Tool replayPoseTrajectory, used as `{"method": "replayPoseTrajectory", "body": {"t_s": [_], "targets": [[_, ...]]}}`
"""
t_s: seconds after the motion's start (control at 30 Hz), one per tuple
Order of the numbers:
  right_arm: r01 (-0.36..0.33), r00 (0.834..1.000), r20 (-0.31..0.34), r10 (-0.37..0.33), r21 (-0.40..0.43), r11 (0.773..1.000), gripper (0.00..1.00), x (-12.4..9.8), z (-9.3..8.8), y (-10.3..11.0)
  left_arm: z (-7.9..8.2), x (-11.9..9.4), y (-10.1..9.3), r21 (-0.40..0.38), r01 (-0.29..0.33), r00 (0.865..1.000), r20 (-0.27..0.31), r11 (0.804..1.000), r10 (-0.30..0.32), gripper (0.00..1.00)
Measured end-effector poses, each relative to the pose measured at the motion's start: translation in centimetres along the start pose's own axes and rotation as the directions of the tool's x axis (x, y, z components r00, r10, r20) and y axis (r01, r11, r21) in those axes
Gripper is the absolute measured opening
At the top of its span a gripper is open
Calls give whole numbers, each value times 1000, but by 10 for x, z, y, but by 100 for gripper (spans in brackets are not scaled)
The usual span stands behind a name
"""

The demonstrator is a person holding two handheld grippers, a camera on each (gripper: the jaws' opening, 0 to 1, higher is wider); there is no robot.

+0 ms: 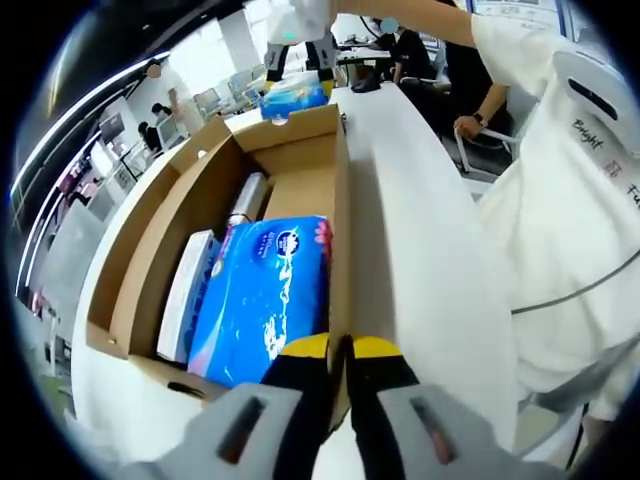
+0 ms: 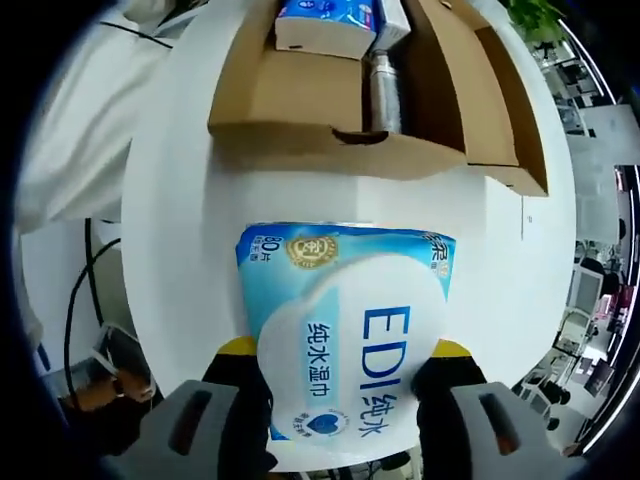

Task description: Operate the shoe box by opening the lid, removing the specified soft item, and placing it in the target area until the item is outside and the box remains undamaged.

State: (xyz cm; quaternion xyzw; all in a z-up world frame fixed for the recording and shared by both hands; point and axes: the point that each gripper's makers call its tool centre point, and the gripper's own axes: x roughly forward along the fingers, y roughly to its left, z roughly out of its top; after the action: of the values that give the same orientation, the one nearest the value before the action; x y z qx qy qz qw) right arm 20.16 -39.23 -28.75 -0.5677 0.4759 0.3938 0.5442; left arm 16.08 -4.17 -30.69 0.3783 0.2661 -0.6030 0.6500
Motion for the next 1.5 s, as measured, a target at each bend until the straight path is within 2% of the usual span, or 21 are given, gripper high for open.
{"method": "replayPoseTrajectory", "body": {"t_s": [0.37,0.9,1.5], "targets": [[-17,1000,-1,17,-17,1000,57,18,3,7,0,0,0,1,-1,1000,1,1000,1,5],[-60,998,-8,60,-38,997,57,28,4,24,1,0,0,2,0,1000,3,1000,0,5],[-85,996,0,85,-26,996,57,38,4,25,1,0,0,3,3,1000,5,1000,-3,4]]}}
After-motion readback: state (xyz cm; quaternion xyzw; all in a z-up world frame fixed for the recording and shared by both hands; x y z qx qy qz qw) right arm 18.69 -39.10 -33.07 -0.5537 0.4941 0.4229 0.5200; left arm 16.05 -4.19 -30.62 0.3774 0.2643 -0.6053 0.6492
